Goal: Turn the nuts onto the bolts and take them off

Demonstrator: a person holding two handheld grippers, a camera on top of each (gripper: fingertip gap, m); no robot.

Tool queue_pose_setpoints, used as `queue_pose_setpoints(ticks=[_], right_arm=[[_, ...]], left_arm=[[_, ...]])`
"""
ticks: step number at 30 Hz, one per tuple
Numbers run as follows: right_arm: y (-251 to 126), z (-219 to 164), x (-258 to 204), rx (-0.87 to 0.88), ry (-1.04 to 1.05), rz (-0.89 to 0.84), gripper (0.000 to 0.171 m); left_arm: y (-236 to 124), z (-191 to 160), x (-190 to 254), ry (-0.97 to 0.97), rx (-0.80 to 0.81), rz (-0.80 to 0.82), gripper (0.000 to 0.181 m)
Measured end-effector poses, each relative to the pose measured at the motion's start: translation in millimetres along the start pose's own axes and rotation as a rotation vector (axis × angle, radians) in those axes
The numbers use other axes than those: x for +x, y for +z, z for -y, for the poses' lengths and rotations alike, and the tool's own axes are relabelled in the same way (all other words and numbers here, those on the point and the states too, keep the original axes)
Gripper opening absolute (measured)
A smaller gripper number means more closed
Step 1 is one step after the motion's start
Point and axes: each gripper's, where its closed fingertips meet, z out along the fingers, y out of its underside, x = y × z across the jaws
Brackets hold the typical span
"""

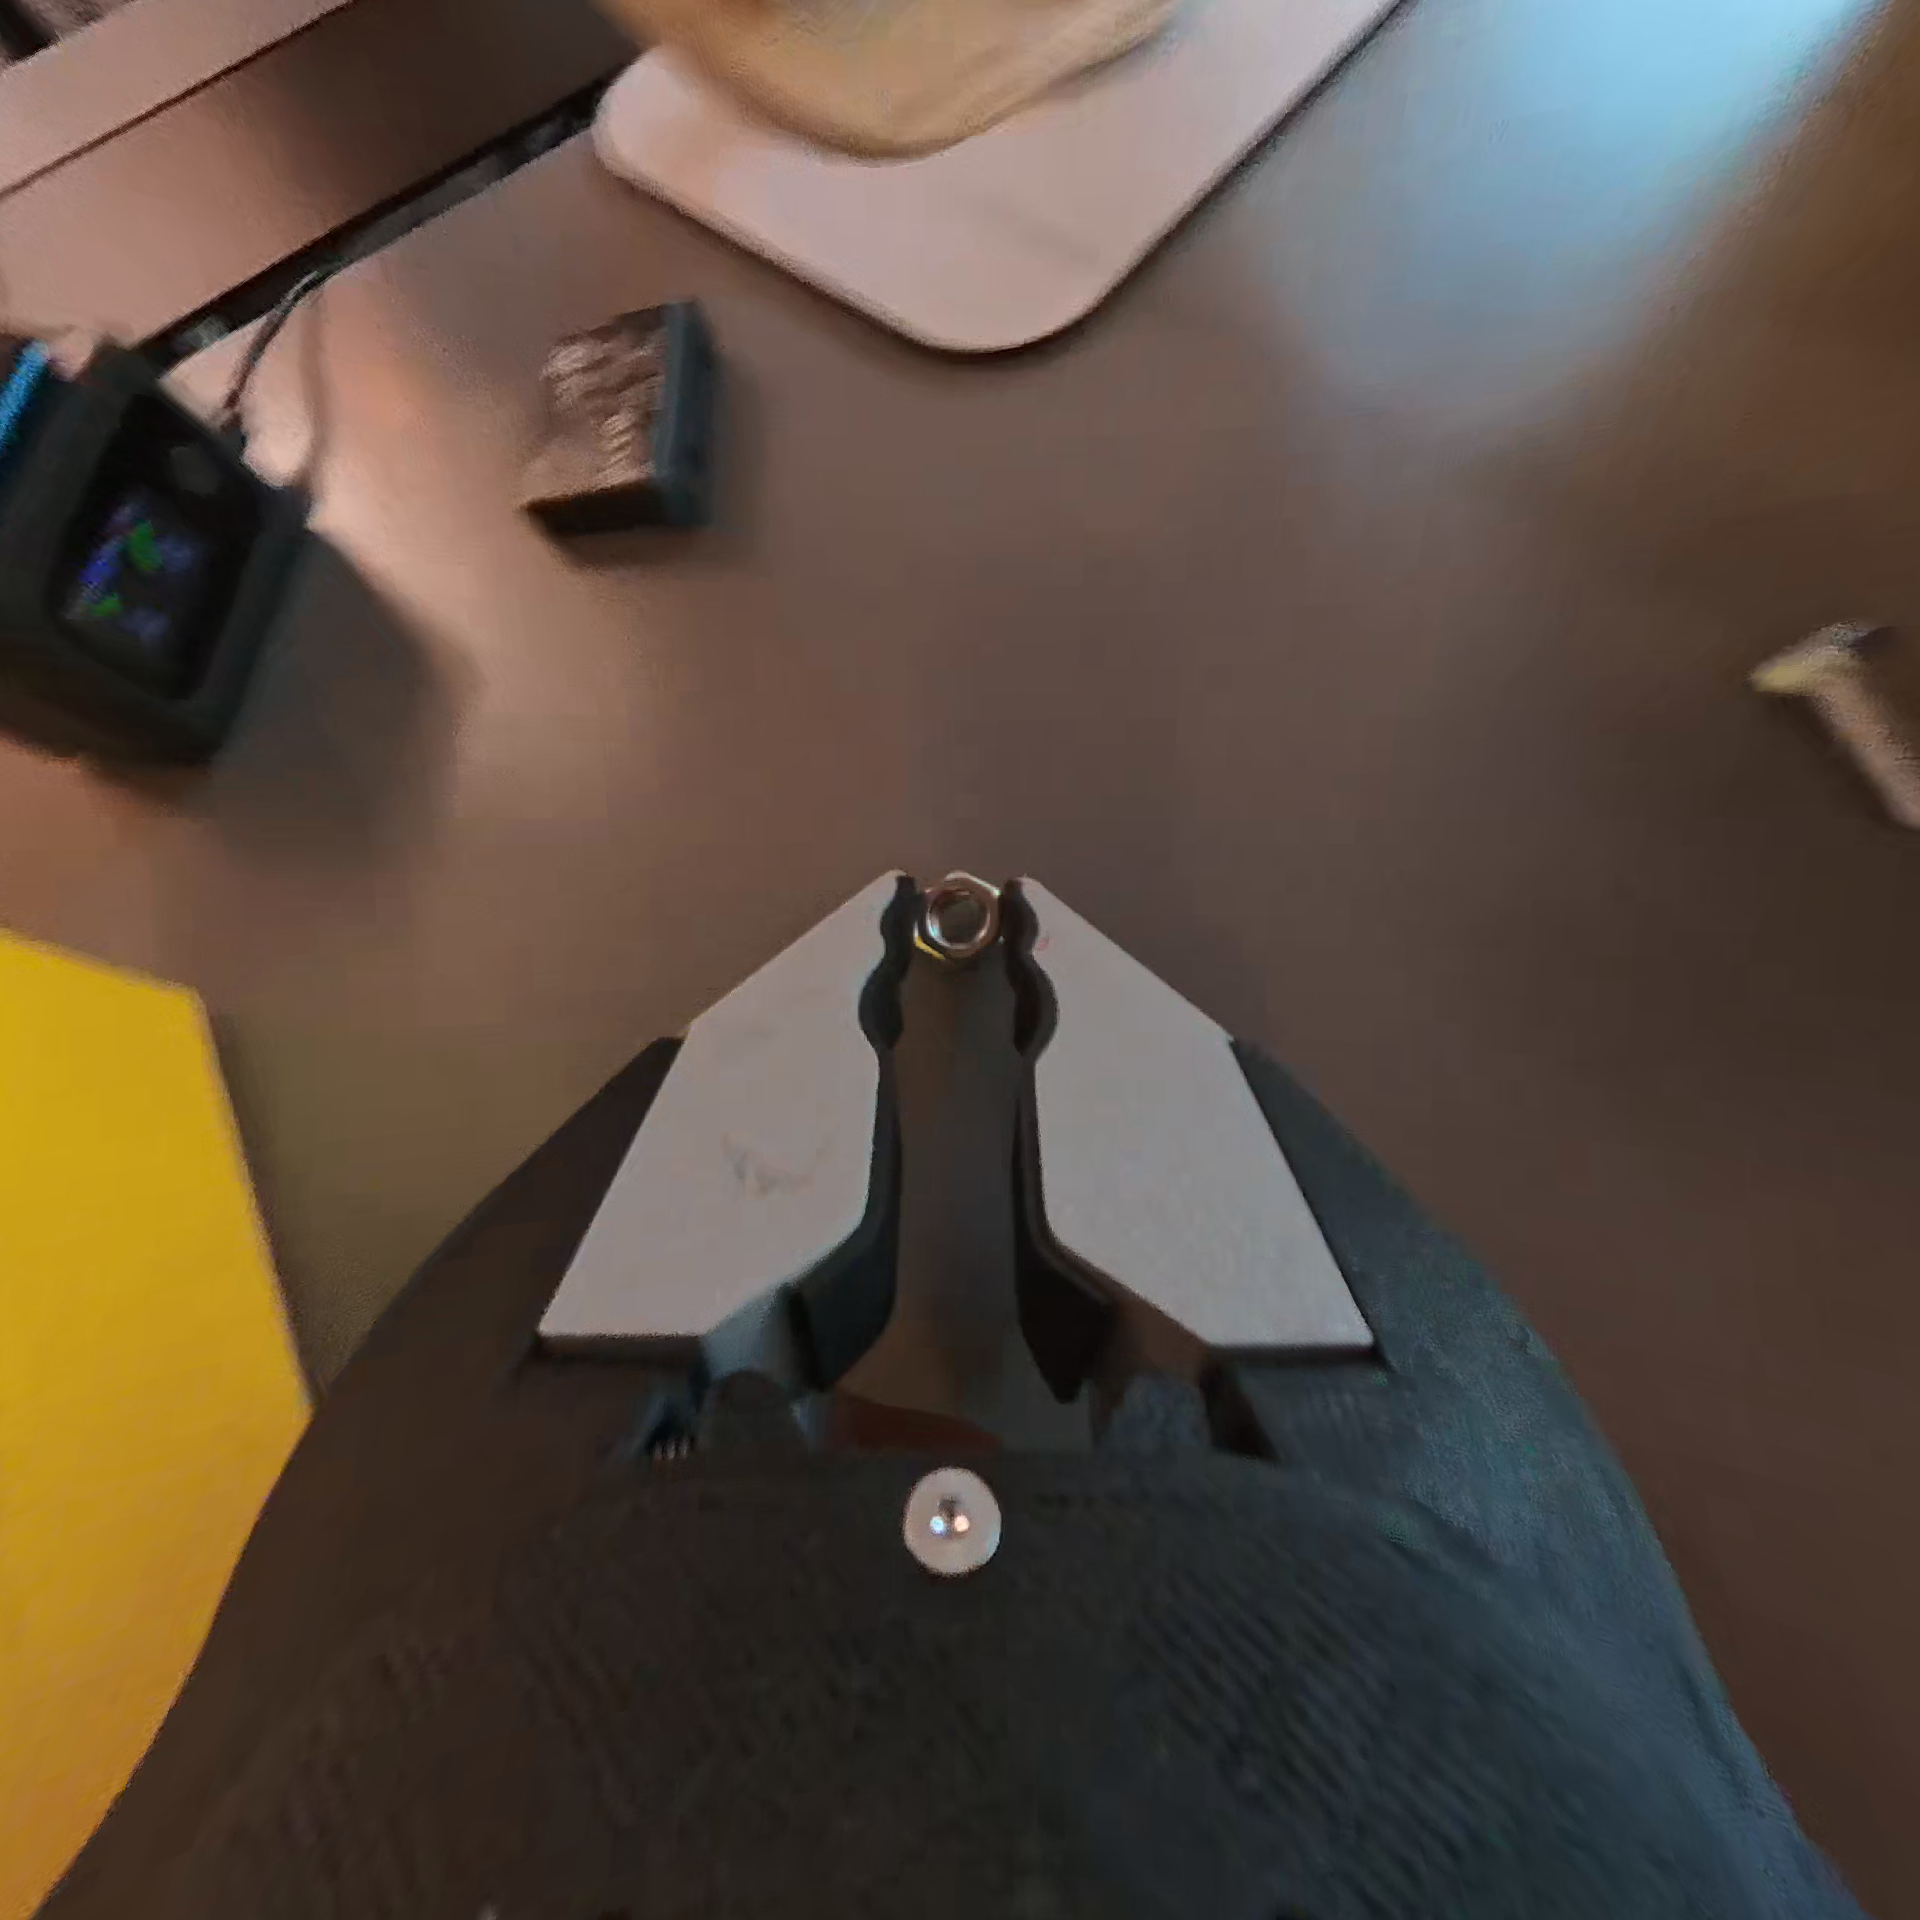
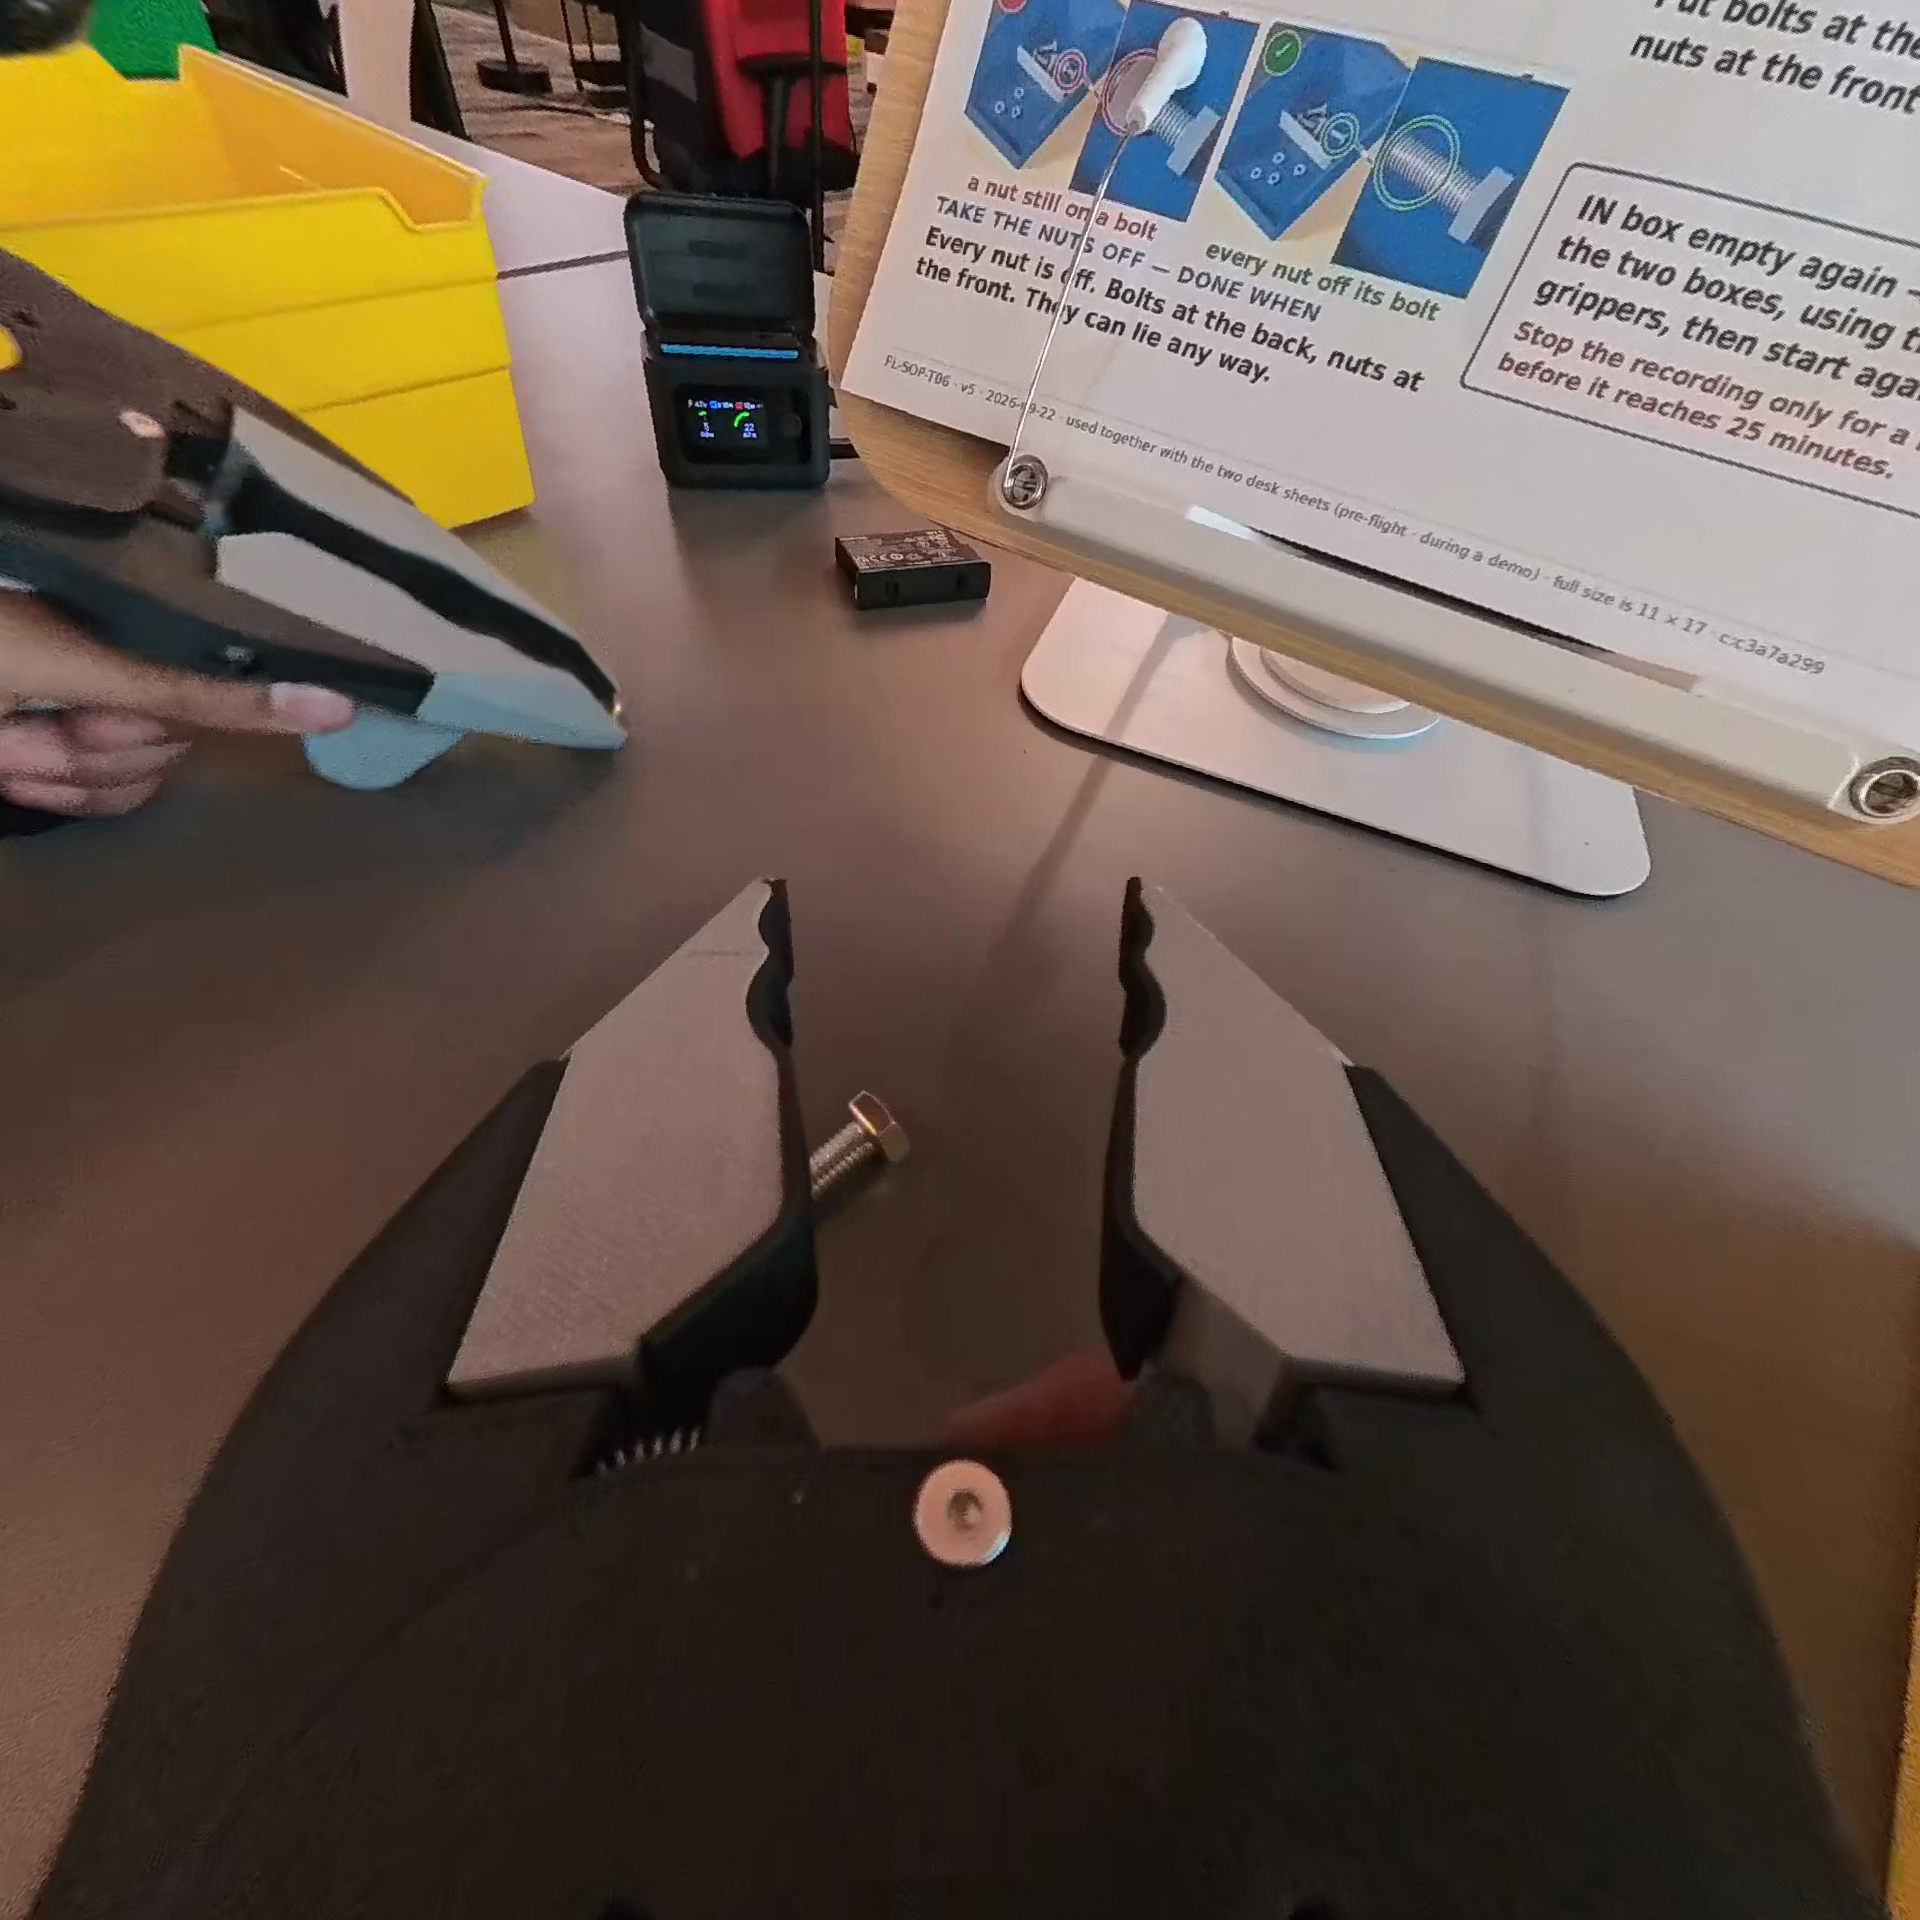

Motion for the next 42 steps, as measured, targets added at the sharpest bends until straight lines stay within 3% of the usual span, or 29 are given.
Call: queue_pose_setpoints(ticks=[5,9,14,16,20,24,27,34,38,42], right_arm=[[-4,3,9,0.022,0.02,-0.011,0.06],[-8,6,14,0.039,0.047,-0.016,0.06],[-7,-1,13,0.01,0.016,-0.018,0.058],[-7,-6,16,-0.017,-0.003,-0.039,0.047],[-9,-13,24,-0.051,0.002,-0.085,0.049],[-10,-18,20,-0.086,-0.016,-0.085,0.049],[-11,-24,16,-0.12,-0.046,-0.088,0.047],[-18,-31,4,-0.157,-0.078,-0.061,0.042],[-23,-34,-5,-0.166,-0.058,-0.015,0.04],[-30,-44,-11,-0.212,-0.042,-0.006,0.032]], left_arm=[[-21,11,78,0.156,0.105,-0.233,0.016],[-39,7,126,0.425,0.201,-0.344,0.016],[-63,9,165,0.459,0.302,-0.461,0.016],[-55,10,159,0.437,0.274,-0.388,0.016],[-45,4,158,0.353,0.171,-0.378,0.016],[-36,0,153,0.388,0.132,-0.29,0.012],[-35,-2,155,0.369,0.108,-0.309,0.027],[-48,20,126,0.147,0.253,-0.27,0.03],[-53,31,89,0.042,0.338,-0.102,0.027],[-59,36,60,0.07,0.39,0.092,0.024]])
